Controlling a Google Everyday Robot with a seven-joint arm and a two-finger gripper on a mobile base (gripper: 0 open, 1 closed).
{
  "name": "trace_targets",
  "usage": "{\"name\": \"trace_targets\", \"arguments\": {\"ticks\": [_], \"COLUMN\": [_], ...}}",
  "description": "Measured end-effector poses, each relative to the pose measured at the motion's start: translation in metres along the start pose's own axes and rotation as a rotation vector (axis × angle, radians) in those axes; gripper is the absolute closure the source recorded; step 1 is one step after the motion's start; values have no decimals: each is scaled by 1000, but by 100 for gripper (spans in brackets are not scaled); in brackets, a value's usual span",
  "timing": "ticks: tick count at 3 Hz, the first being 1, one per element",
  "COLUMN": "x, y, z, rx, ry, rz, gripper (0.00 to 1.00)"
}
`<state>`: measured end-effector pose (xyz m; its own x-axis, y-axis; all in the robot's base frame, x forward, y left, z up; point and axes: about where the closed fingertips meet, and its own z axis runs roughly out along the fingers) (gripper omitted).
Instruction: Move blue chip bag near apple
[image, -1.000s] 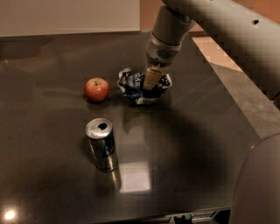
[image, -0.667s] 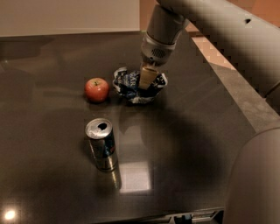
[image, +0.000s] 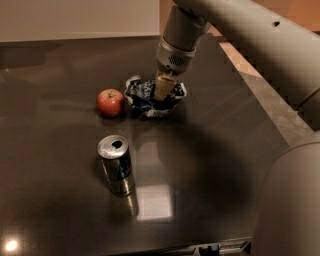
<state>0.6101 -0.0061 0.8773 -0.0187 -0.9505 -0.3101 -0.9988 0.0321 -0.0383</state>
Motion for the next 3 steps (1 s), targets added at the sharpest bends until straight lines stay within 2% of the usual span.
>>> {"name": "trace_targets", "arguments": {"ticks": [1, 2, 3], "x": [-2, -3, -3], "y": [-1, -3, -3], "z": [2, 4, 4], "rx": [3, 6, 6], "ry": [-3, -6, -6], "rz": [-1, -2, -2], "gripper": [13, 0, 0]}}
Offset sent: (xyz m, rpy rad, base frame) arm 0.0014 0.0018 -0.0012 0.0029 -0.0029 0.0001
